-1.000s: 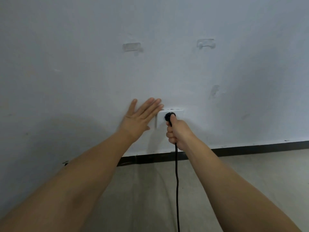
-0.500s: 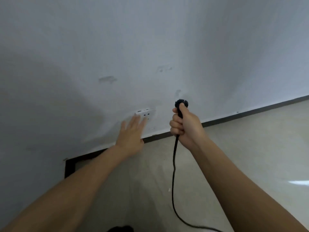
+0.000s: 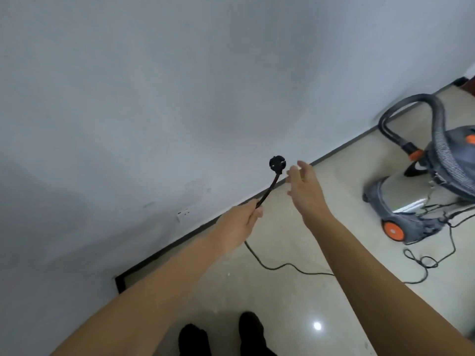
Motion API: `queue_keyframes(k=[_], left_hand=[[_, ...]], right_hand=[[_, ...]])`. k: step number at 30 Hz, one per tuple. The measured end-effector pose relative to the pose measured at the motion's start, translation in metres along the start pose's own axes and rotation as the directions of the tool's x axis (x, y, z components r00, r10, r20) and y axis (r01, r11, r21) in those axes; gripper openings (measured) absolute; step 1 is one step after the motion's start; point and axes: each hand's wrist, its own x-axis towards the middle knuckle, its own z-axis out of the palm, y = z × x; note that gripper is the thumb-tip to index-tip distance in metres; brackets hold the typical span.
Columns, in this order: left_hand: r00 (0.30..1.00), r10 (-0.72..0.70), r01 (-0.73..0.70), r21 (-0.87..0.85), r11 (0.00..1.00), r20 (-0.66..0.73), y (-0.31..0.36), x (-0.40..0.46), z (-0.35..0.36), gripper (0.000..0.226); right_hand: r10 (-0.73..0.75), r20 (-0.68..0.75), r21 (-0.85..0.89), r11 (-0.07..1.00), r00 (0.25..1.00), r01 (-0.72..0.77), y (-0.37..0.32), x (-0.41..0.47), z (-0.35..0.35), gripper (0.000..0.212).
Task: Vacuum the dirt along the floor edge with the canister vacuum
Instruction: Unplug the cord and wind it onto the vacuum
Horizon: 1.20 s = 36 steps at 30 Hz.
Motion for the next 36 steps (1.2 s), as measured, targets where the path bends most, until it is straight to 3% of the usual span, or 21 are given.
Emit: queue_keyframes(k=[1, 2, 4, 5, 7, 9, 12, 15, 18, 20, 22, 25, 27, 29, 32, 34, 36], left_hand=[[0.999, 0.027, -0.026, 0.085, 0.996, -0.017, 0.02, -0.001, -0.011, 0.026], [0.998, 0.053, -0.049, 0.148, 0.988, -0.023, 0.037, -0.001, -0.019, 0.03], [0.992, 0.125, -0.115, 0.237, 0.965, -0.03, 0.067, -0.001, -0.028, 0.031], [0.985, 0.166, -0.148, 0.269, 0.952, -0.043, 0.08, -0.002, -0.031, 0.03], [0.969, 0.236, -0.209, 0.27, 0.94, -0.071, 0.098, -0.005, -0.036, 0.036], [0.96, 0.268, -0.249, 0.189, 0.95, -0.085, 0.107, -0.012, -0.036, 0.047], [0.974, 0.226, -0.228, -0.079, 0.97, -0.032, 0.117, -0.025, -0.025, 0.04], [0.976, 0.22, -0.216, -0.184, 0.959, 0.001, 0.13, -0.034, -0.007, 0.04], [0.985, 0.172, -0.163, -0.209, 0.964, 0.025, 0.133, -0.036, 0.007, 0.041], [0.99, 0.135, -0.127, -0.157, 0.979, 0.044, 0.126, -0.032, 0.012, 0.043], [0.996, 0.083, -0.081, -0.088, 0.993, 0.023, 0.118, -0.027, 0.018, 0.043], [1.0, 0.004, -0.004, 0.017, 1.0, 0.003, 0.118, -0.024, 0.041, 0.042], [0.997, 0.016, -0.023, 0.1, 0.995, 0.074, 0.143, -0.023, 0.071, 0.042], [0.96, 0.099, -0.157, 0.211, 0.965, 0.262, 0.191, -0.023, 0.108, 0.044], [0.778, 0.246, -0.499, 0.33, 0.801, 0.578, 0.287, -0.034, 0.165, 0.045], [0.679, 0.337, -0.661, 0.344, 0.668, 0.652, 0.347, -0.043, 0.195, 0.044], [0.676, 0.451, -0.701, 0.318, 0.639, 0.583, 0.393, -0.043, 0.208, 0.039]], right_hand=[[-0.159, -0.001, -0.148, 0.976, 0.987, 0.157, -0.009, -0.009, -0.02, 0.045], [-0.285, 0.1, -0.318, 0.899, 0.953, 0.302, -0.016, -0.016, -0.035, 0.054], [-0.307, 0.38, -0.582, 0.654, 0.873, 0.483, -0.025, -0.029, -0.055, 0.058], [-0.249, 0.442, -0.644, 0.581, 0.862, 0.498, -0.031, -0.035, -0.064, 0.047], [-0.179, 0.434, -0.679, 0.579, 0.883, 0.451, -0.047, -0.052, -0.084, 0.02], [-0.158, 0.416, -0.639, 0.65, 0.896, 0.411, -0.059, -0.08, -0.11, 0.025], [-0.153, 0.306, -0.526, 0.795, 0.94, 0.301, -0.056, -0.133, -0.158, 0.038], [-0.203, -0.013, -0.376, 0.908, 0.979, 0.183, -0.039, -0.17, -0.228, 0.041], [-0.053, -0.456, 0.127, 0.984, 0.888, 0.124, -0.006, -0.187, -0.318, 0.04], [0.153, -0.636, 0.41, 0.897, 0.756, 0.163, 0.018, -0.2, -0.384, 0.038], [0.346, -0.68, 0.634, 0.721, 0.646, 0.28, 0.039, -0.217, -0.444, 0.038], [0.548, -0.576, 0.817, 0.398, 0.607, 0.416, 0.07, -0.234, -0.505, 0.039], [0.563, -0.549, 0.834, 0.316, 0.618, 0.453, 0.081, -0.237, -0.523, 0.039], [0.492, -0.563, 0.822, 0.421, 0.664, 0.384, 0.081, -0.233, -0.526, 0.038], [0.314, -0.521, 0.675, 0.721, 0.794, 0.158, 0.068, -0.224, -0.505, 0.029], [0.176, -0.395, 0.4, 0.917, 0.901, -0.004, 0.061, -0.221, -0.486, 0.023], [0.08, -0.199, 0.021, 0.997, 0.977, -0.077, 0.058, -0.223, -0.467, 0.024]])
